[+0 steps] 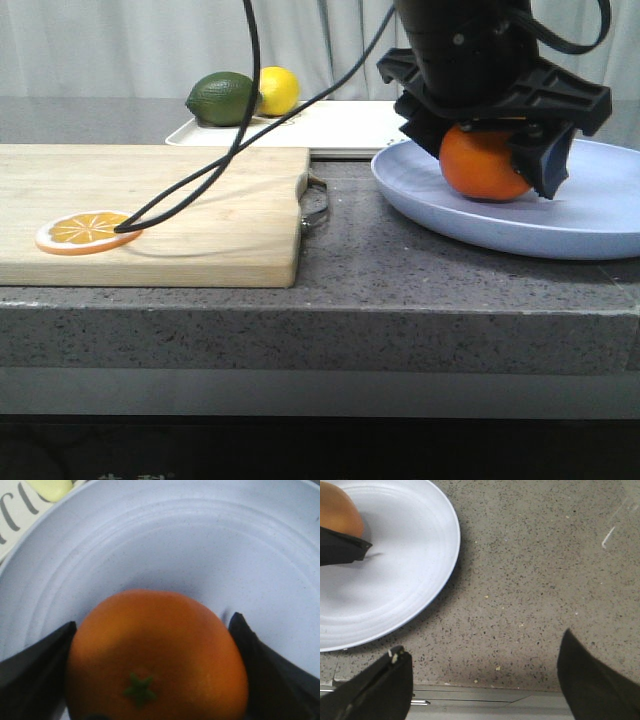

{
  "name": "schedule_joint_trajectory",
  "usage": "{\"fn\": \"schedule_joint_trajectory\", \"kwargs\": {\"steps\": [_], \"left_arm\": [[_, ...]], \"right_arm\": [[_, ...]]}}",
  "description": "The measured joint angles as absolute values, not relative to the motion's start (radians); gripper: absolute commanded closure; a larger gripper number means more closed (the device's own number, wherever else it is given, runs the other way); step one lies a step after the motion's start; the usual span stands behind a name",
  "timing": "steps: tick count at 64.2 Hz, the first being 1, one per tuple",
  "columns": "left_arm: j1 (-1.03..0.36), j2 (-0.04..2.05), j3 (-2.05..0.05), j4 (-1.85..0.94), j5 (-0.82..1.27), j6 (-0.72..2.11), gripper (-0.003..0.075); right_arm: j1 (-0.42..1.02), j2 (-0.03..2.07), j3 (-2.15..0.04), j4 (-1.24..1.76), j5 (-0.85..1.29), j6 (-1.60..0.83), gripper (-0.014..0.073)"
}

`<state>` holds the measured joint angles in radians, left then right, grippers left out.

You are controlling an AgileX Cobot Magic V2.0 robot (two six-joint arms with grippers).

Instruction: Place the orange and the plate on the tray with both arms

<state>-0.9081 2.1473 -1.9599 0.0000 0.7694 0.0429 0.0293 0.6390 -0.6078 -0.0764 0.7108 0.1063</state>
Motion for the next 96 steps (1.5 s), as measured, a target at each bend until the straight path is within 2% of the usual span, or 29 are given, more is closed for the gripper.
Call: {"fn": "schedule_joint_trajectory", "kwargs": {"steps": [4, 9, 29, 45, 66, 96], "left_arm": [[-0.912, 2.156, -1.967, 0.0, 0.763, 0.043, 0.0101], [-0.912, 2.158, -1.972, 0.0, 0.755, 0.043, 0.0076], [-0.915, 2.13, -1.977, 0.0, 0.773, 0.008, 0.008], [-0.915, 1.946, -1.932, 0.0, 0.793, -0.025, 0.008], [-0.88, 1.614, -1.553, 0.038, 0.72, -0.038, 0.008], [-0.609, 1.161, -1.076, 0.042, 0.677, -0.057, 0.008]], "right_arm": [[0.029, 0.639, -0.608, -0.076, 0.711, 0.106, -0.0007], [0.029, 0.639, -0.608, -0.076, 0.711, 0.106, -0.0007], [0.029, 0.639, -0.608, -0.076, 0.712, 0.106, -0.0007], [0.029, 0.639, -0.608, -0.076, 0.718, 0.106, -0.0007], [0.029, 0.639, -0.608, -0.076, 0.72, 0.106, -0.0007], [0.029, 0.674, -0.61, -0.076, 0.711, 0.136, -0.0007]]}}
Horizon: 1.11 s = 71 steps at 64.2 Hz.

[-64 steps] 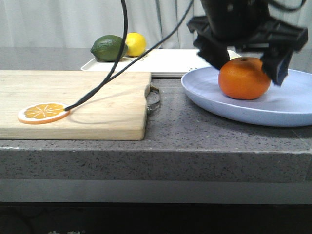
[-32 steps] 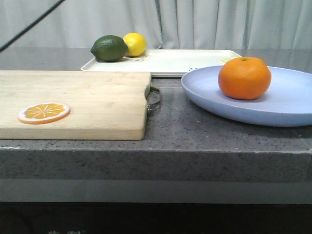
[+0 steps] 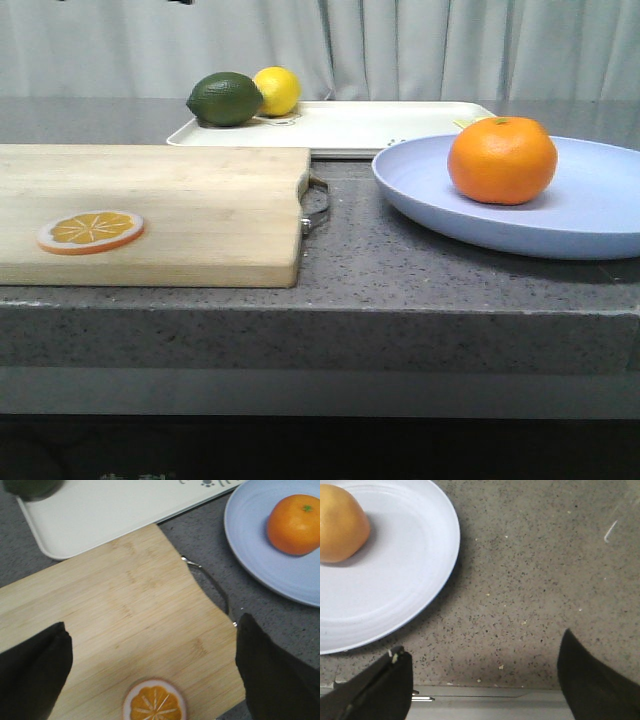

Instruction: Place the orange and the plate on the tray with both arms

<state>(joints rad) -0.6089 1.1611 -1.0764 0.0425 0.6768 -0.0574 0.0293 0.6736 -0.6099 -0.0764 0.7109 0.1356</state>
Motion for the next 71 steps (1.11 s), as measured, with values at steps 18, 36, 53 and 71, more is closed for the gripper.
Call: {"fn": "schedule_joint_trajectory", "kwargs": {"steps": [18, 36, 53, 71], "left_arm": [[-0.497, 0.84, -0.868, -0.014, 0.719, -0.048, 0.008], [-0.492, 0.679, -0.788, -0.185, 0.797, 0.122, 0.008], [-0.492, 0.664, -0.785, -0.203, 0.781, 0.194, 0.008], [-0.492, 0.664, -0.785, -0.204, 0.763, 0.196, 0.008]], "right_arm": [[-0.041, 0.888, -0.744, -0.076, 0.841, 0.148, -0.0007], [-0.224, 1.052, -0.876, 0.106, 0.918, -0.029, -0.0007], [-0.289, 1.246, -0.892, 0.524, 0.953, -0.329, -0.0006], [-0.291, 1.368, -0.892, 0.723, 0.91, -0.425, 0.0183]]}}
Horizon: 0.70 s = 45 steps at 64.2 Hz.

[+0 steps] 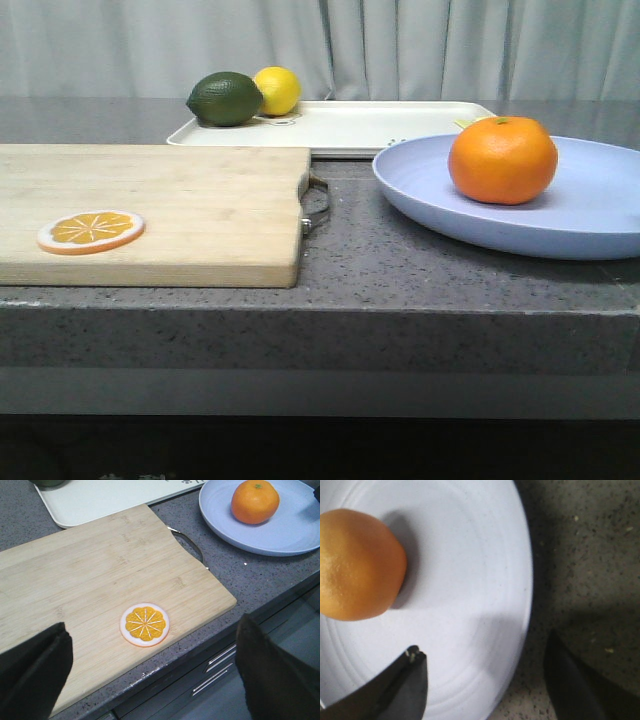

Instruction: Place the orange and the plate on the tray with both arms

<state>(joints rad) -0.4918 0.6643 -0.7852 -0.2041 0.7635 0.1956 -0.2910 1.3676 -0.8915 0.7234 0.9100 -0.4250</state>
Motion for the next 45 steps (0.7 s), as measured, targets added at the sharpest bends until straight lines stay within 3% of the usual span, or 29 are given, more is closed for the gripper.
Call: {"fn": "schedule_joint_trajectory", "kwargs": {"steps": [20, 39, 45], "left_arm": [[-0.492, 0.664, -0.785, -0.204, 0.745, 0.198, 0.008], [-0.492, 0.664, -0.785, -0.204, 0.742, 0.198, 0.008], [-0.492, 0.664, -0.785, -0.204, 0.742, 0.198, 0.008]], "right_arm": [[-0.292, 1.433, -0.892, 0.758, 0.877, -0.433, 0.0287], [-0.292, 1.437, -0.892, 0.761, 0.847, -0.431, 0.0608], [-0.292, 1.437, -0.892, 0.765, 0.837, -0.431, 0.0666]]}}
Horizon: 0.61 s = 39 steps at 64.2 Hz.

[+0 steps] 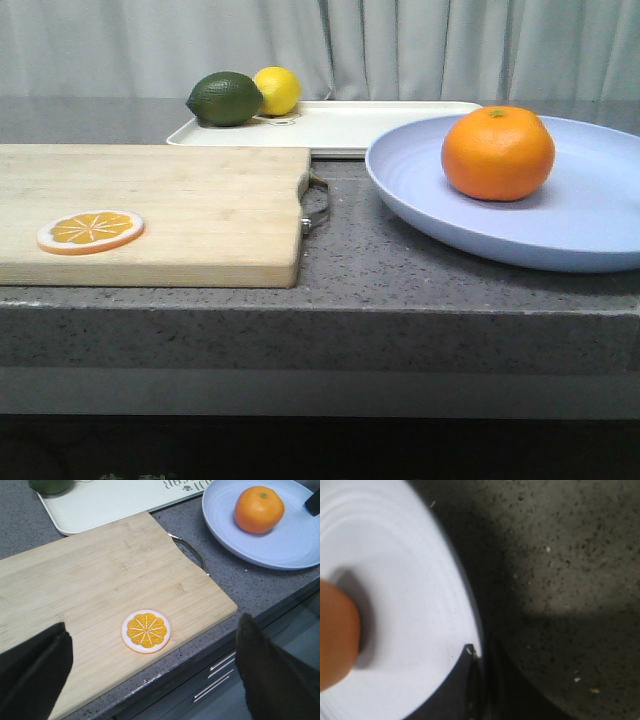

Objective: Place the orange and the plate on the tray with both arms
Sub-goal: 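Move the right gripper to the plate rim nearest it and grip, then lift the plate with the right gripper toward the white tray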

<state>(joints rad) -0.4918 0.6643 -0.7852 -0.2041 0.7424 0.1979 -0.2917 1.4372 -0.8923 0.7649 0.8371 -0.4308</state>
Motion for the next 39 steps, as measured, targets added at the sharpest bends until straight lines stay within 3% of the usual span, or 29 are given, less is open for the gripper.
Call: {"fn": "schedule_joint_trajectory", "kwargs": {"steps": [39], "left_arm": [[-0.492, 0.664, -0.785, -0.206, 0.742, 0.198, 0.008]], "right_arm": [[-0.292, 1.437, -0.892, 0.929, 0.799, -0.395, 0.0652]]}}
